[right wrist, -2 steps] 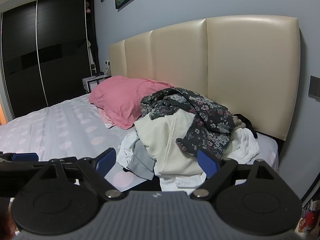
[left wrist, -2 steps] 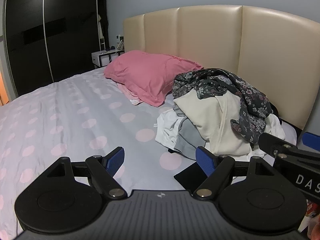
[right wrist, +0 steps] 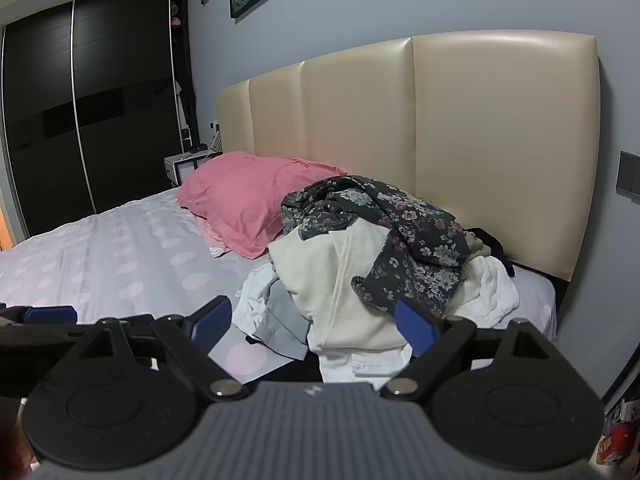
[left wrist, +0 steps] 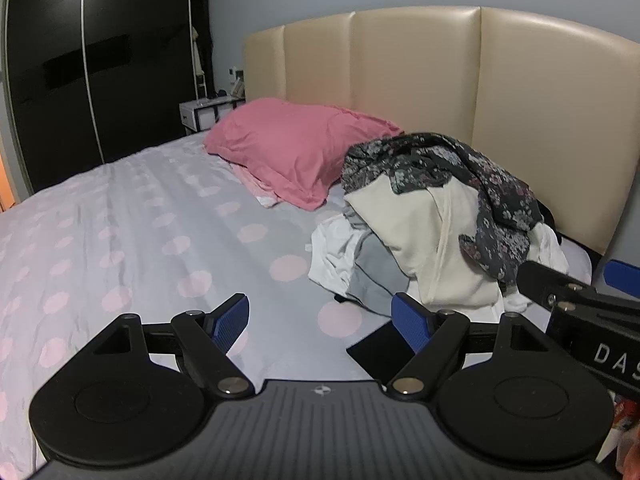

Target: Fold clothes

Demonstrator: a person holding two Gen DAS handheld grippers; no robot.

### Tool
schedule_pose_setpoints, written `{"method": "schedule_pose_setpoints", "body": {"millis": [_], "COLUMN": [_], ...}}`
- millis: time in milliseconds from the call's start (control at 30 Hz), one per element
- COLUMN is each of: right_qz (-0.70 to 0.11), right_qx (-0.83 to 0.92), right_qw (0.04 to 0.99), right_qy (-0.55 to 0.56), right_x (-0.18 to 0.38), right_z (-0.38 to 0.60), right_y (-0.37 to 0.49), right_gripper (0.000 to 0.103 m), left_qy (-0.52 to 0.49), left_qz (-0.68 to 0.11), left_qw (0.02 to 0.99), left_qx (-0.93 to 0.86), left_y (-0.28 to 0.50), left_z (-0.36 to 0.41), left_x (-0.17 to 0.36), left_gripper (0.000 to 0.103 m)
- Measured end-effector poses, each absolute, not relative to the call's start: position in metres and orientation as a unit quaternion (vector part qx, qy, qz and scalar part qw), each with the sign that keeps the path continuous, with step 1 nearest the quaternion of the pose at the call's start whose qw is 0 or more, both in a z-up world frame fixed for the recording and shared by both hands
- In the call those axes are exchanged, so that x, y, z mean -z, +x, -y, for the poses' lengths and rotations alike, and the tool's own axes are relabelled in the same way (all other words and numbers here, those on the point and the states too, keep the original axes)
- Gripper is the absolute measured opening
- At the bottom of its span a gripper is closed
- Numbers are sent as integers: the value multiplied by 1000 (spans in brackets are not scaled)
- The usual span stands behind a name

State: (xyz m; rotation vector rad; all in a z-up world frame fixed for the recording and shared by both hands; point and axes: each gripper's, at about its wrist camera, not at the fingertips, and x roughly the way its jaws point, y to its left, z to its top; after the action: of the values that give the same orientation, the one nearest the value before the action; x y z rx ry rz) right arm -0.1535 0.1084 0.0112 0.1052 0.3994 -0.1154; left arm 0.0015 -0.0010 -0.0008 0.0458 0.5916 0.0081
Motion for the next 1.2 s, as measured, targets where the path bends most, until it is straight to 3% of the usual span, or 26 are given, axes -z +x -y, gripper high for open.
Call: {"method": "schedule_pose_setpoints", "body": {"millis": [1200], "right_qz": [-221], "right_qx": [68], "right_qw": [971], "right_qy": [52], "right_x": [-7], "right_z": [-108], "right_y": [-148], "right_gripper": [91], "left_qy": [25], "left_qz": [-307], "left_qw": [951], "left_qx": [-4], "left_y": [7], "left_z": [7], "left_x": [2], "left_gripper": [73]}}
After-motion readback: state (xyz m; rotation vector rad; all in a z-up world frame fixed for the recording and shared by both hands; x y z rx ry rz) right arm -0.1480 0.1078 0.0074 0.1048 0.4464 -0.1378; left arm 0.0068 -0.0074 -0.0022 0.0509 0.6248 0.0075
